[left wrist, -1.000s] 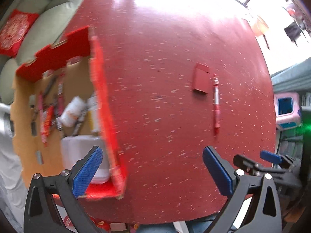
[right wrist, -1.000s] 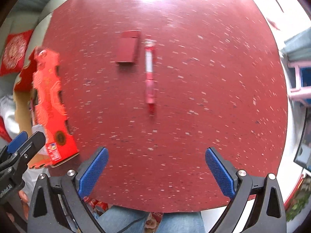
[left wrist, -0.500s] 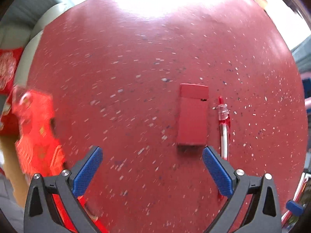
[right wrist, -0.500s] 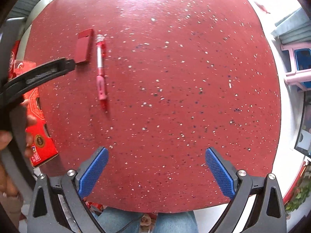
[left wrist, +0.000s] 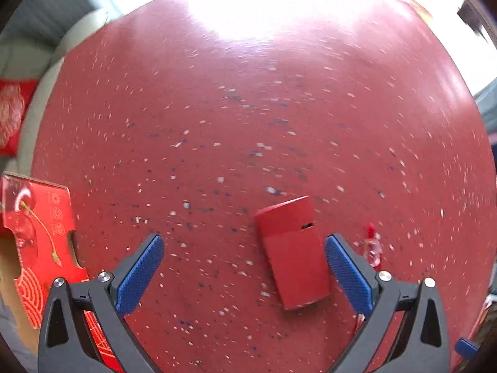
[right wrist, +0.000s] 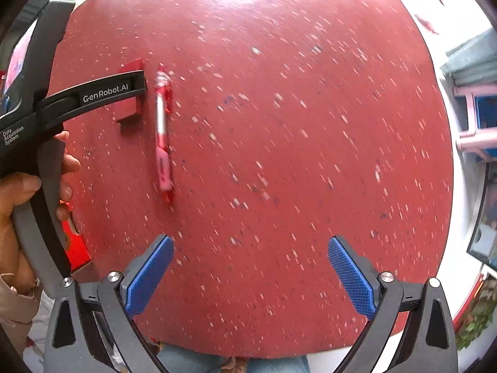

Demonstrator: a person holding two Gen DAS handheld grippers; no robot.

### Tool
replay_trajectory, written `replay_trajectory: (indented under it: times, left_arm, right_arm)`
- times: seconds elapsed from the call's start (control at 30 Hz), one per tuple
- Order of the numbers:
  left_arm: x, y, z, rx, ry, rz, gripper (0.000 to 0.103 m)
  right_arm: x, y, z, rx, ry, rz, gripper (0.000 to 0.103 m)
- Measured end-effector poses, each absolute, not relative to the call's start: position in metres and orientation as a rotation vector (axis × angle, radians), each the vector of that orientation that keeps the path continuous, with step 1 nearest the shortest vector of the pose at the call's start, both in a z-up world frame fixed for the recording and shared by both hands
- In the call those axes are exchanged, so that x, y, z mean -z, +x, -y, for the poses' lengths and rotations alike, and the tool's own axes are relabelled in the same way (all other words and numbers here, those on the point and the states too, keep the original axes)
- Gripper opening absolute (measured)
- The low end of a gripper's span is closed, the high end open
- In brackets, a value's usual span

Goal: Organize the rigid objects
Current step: 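Move both open tools back over the red card case and last red pen, then grasp the red card case with the left tool while the right tool grasps the red pen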

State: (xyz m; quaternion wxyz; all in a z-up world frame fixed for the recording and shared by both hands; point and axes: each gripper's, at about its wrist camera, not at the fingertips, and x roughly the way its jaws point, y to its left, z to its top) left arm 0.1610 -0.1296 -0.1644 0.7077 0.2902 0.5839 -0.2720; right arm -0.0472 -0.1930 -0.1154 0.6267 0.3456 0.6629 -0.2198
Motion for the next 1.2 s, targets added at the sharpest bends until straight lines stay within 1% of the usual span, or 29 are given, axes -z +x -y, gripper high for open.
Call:
replay_trajectory:
  times: [0.23, 0.3, 0.4, 0.43, 0.47, 0.6, 0.7, 0.73, 0.77, 0.8, 0.83, 0.87, 0.9, 0.93, 0.97, 1.0, 1.03, 1.07, 1.2]
  left_arm:
    - [0.165, 0.168, 0.119, 0.635, 0.620, -1.302, 0.103]
    - [0.170, 0.181, 0.112, 0.637, 0.564, -1.346, 0.103]
    - [0.170, 0.189, 0.108, 0.615, 0.533, -1.343, 0.103]
    - [0.169, 0.190, 0.108, 0.607, 0.524, -1.347, 0.103]
    - [0.170, 0.191, 0.108, 0.595, 0.514, -1.349, 0.103]
    - [0.170, 0.193, 0.105, 0.517, 0.463, -1.391, 0.103]
    - [0.170, 0.193, 0.104, 0.475, 0.435, -1.418, 0.103]
    - [0.171, 0.190, 0.105, 0.465, 0.436, -1.428, 0.103]
    - [0.170, 0.188, 0.105, 0.451, 0.431, -1.429, 0.102]
    - [0.170, 0.188, 0.103, 0.437, 0.407, -1.442, 0.100]
    - [0.168, 0.179, 0.101, 0.429, 0.397, -1.450, 0.099]
    - [0.167, 0.178, 0.101, 0.429, 0.397, -1.453, 0.094]
    - [0.164, 0.170, 0.104, 0.436, 0.399, -1.450, 0.086]
    - [0.161, 0.163, 0.106, 0.452, 0.409, -1.441, 0.082]
    - [0.158, 0.159, 0.107, 0.467, 0.419, -1.434, 0.071]
    - [0.156, 0.154, 0.109, 0.482, 0.430, -1.426, 0.055]
    - [0.152, 0.149, 0.111, 0.508, 0.451, -1.420, 0.044]
    - [0.150, 0.146, 0.111, 0.524, 0.468, -1.425, 0.038]
    - [0.143, 0.135, 0.097, 0.564, 0.457, -1.462, 0.038]
  right_arm:
    - [0.135, 0.016, 0.188, 0.486, 0.680, -1.494, 0.100]
    - [0.139, 0.030, 0.184, 0.480, 0.623, -1.485, 0.100]
    - [0.144, 0.043, 0.178, 0.475, 0.540, -1.487, 0.100]
    - [0.146, 0.046, 0.176, 0.477, 0.527, -1.488, 0.097]
    - [0.148, 0.049, 0.174, 0.475, 0.517, -1.491, 0.091]
    - [0.155, 0.055, 0.154, 0.487, 0.454, -1.490, 0.086]
    - [0.149, 0.048, 0.154, 0.471, 0.423, -1.495, 0.070]
    - [0.146, 0.048, 0.152, 0.459, 0.384, -1.497, 0.052]
    - [0.141, 0.047, 0.150, 0.457, 0.345, -1.503, 0.022]
    - [0.139, 0.045, 0.150, 0.448, 0.328, -1.505, 0.011]
    - [0.140, 0.042, 0.148, 0.434, 0.353, -1.505, 0.011]
    - [0.140, 0.038, 0.151, 0.431, 0.381, -1.507, 0.011]
    - [0.137, 0.031, 0.154, 0.435, 0.405, -1.501, 0.011]
    - [0.134, 0.025, 0.157, 0.436, 0.426, -1.490, 0.011]
    - [0.129, 0.016, 0.160, 0.436, 0.452, -1.474, 0.011]
    - [0.125, 0.010, 0.160, 0.438, 0.460, -1.465, 0.011]
    - [0.119, 0.002, 0.160, 0.444, 0.468, -1.455, 0.011]
    - [0.117, -0.005, 0.165, 0.442, 0.478, -1.449, 0.011]
    - [0.101, -0.029, 0.164, 0.448, 0.513, -1.430, 0.011]
